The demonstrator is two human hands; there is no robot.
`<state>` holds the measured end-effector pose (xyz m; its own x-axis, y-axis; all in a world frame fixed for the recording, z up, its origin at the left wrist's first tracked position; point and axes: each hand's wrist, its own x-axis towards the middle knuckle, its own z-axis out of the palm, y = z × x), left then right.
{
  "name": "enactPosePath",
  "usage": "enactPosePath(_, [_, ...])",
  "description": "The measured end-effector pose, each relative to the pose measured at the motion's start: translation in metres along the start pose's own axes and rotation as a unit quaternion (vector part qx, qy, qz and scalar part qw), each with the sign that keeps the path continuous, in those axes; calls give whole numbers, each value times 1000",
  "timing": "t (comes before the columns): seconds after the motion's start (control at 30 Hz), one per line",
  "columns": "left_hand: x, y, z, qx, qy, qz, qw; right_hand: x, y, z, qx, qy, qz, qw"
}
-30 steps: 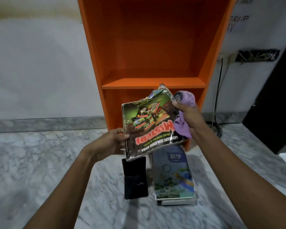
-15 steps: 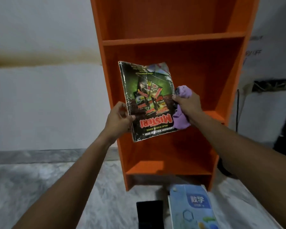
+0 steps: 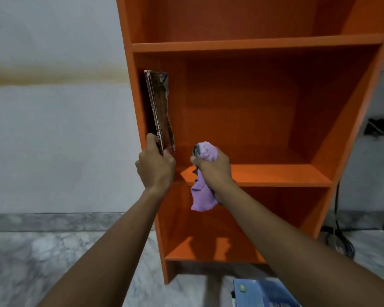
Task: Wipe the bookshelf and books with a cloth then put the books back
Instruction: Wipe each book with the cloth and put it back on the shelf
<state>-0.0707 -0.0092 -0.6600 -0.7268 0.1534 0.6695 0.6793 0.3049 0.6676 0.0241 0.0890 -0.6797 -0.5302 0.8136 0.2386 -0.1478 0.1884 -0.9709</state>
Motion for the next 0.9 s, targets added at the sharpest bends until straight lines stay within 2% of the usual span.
enactPosePath(0.17, [-2, -9, -2, -7, 21, -20, 1000, -14, 4, 8, -4, -27, -6, 1000])
enactPosePath(0.37, [-17, -5, -17, -5, 11, -60, 998, -38, -8, -11, -7, -18, -1, 1000])
enactPosePath(0.53, [-79, 10, -38, 5, -7, -78, 997, -79, -6, -53, 4, 10, 19, 1000])
enactPosePath(0.63, [-144, 13, -42, 1, -92, -73, 993, -110, 15, -85, 5, 51, 28, 998])
enactPosePath(0.73, [-235, 4, -39, 23, -229, -76, 970, -159, 74, -126, -60, 96, 101, 988])
enactPosePath(0.8, [-293, -5, -37, 58, -365, -128, 920, -193, 118, -153, -99, 116, 170, 974])
enactPosePath(0.9, [-370, -28, -34, 78, -517, -252, 814, -242, 179, -192, -204, 131, 248, 938])
